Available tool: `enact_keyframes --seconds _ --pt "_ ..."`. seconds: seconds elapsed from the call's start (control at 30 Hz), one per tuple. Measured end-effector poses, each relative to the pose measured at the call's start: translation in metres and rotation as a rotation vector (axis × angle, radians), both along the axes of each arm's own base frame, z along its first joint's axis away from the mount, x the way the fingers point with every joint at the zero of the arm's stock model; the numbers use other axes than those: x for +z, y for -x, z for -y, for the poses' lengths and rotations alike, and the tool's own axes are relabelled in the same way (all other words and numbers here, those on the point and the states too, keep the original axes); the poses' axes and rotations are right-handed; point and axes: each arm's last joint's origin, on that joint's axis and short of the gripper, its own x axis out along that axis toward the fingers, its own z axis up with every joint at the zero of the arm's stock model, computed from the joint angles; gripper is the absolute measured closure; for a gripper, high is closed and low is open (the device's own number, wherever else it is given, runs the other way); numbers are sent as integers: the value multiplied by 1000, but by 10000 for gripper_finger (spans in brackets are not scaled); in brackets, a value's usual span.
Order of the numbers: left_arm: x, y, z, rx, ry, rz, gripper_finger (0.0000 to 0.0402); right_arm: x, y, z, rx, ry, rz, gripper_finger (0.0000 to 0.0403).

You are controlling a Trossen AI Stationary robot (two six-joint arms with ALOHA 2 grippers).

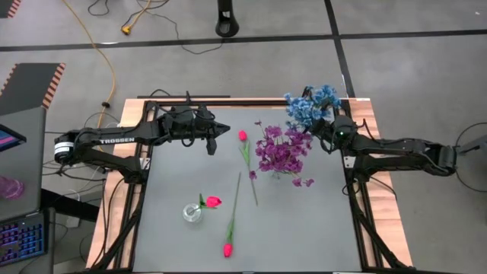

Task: Sort flowers into vase by color
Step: Put the blue flowers into the top transparent vase

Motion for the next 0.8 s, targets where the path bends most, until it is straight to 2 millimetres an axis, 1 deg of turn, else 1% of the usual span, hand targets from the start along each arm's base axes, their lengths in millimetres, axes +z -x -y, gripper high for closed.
enact_keyframes --seconds 0.23,0.43,0.67,0.8 --pt "0 0 0 0 1 1 401 0 0 0 -4 -1 -1 385" --pt "0 0 0 1 3 1 401 0 2 2 -94 -16 9 384" --pt "0 0 0 1 4 1 401 -1 2 2 -102 -92 69 381" --pt "0 0 0 1 3 1 401 -3 3 3 -152 -121 83 381"
